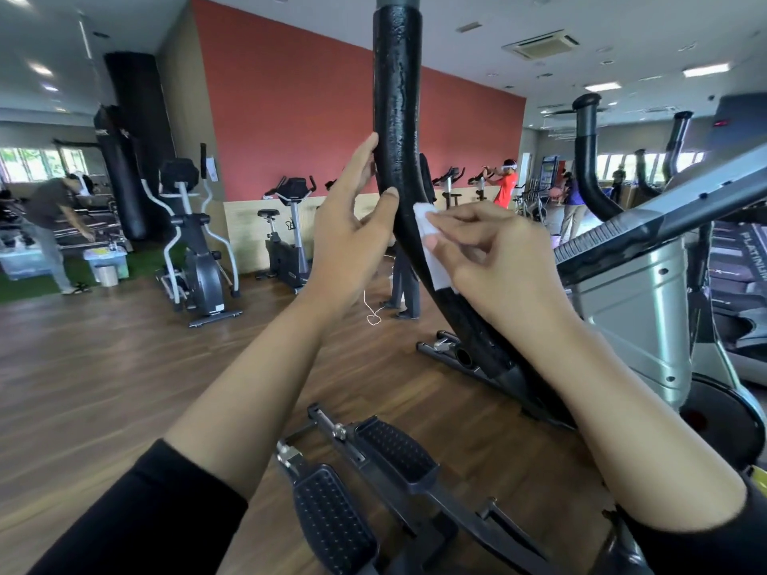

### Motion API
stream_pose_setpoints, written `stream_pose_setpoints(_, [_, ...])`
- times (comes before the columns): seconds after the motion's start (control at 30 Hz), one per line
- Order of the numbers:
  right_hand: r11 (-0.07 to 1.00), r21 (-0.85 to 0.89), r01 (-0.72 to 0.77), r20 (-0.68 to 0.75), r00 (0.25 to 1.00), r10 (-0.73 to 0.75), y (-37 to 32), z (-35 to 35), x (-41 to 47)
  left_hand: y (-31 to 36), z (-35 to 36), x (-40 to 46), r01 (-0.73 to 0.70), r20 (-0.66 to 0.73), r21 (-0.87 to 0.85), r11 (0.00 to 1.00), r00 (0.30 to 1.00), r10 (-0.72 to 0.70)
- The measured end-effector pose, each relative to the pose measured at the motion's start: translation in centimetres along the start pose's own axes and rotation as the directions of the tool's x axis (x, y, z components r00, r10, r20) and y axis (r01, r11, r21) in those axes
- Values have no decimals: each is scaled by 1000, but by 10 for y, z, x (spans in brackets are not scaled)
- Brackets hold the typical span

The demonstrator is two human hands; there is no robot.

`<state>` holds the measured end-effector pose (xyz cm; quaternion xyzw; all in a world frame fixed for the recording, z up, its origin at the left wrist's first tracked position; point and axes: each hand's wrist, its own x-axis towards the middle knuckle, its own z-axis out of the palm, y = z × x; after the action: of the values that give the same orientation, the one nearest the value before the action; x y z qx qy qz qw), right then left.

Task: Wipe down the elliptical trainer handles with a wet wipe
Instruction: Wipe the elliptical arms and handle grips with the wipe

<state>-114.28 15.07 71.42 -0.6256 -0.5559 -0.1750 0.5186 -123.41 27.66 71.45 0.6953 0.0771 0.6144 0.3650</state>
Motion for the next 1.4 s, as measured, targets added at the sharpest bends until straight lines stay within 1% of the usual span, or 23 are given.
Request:
stream_pose_setpoints(0.07, [999, -37, 16, -7, 1000, -16, 1, -2, -7, -2, -2, 2, -21, 6, -1, 1000, 1000, 21])
stream_pose_setpoints(0.23, [999, -42, 8, -48, 999, -10, -9, 8, 10, -4, -5, 10, -54, 26, -26, 998, 998, 55])
stream_pose_setpoints(0.33, [999, -45, -15, -92, 996, 11, -16, 18, 21, -7, -10, 16, -85, 92, -30, 996, 992, 87])
stream_pose_setpoints(0.47, [996, -78, -47, -121, 992, 37, -17, 17, 8, -6, -17, 27, -77, 194, -31, 997, 977, 82])
stream_pose_setpoints(0.57, [993, -113, -38, -157, 987, 20, -18, 20, -1, -9, -19, 33, -59, 259, -93, 994, 962, 81])
stream_pose_setpoints(0.63, [990, -129, -48, -185, 982, 23, -21, 26, 8, -11, -19, 37, -45, 274, -116, 992, 959, 75])
stream_pose_setpoints(0.77, [991, -122, -53, -263, 965, 19, -31, 38, 31, -16, -19, 49, -79, 290, -156, 985, 949, 122])
stream_pose_setpoints(0.83, [991, -119, -59, -270, 963, 25, -32, 39, 29, -17, -18, 55, -75, 311, -185, 980, 941, 130])
stream_pose_setpoints(0.97, [970, -234, -60, -290, 957, -11, -29, 42, 16, -21, -20, 60, -39, 356, -250, 967, 926, 129])
stream_pose_setpoints(1.03, [974, -210, -82, -320, 947, 11, -32, 45, 20, -22, -21, 63, -39, 376, -274, 961, 915, 144])
stream_pose_setpoints(1.13, [992, -86, -94, -390, 919, 54, -41, 51, 38, -21, -20, 69, -8, 397, -301, 953, 908, 133])
stream_pose_setpoints(1.2, [994, -33, -109, -425, 901, 85, -44, 54, 47, -22, -20, 72, 8, 400, -325, 946, 907, 130])
stream_pose_setpoints(1.3, [992, -27, -125, -420, 902, 103, -44, 58, 40, -22, -22, 76, 10, 416, -338, 941, 899, 140])
stream_pose_setpoints(1.4, [990, -72, -118, -428, 900, 76, -43, 62, 27, -22, -23, 81, 21, 433, -380, 925, 888, 157])
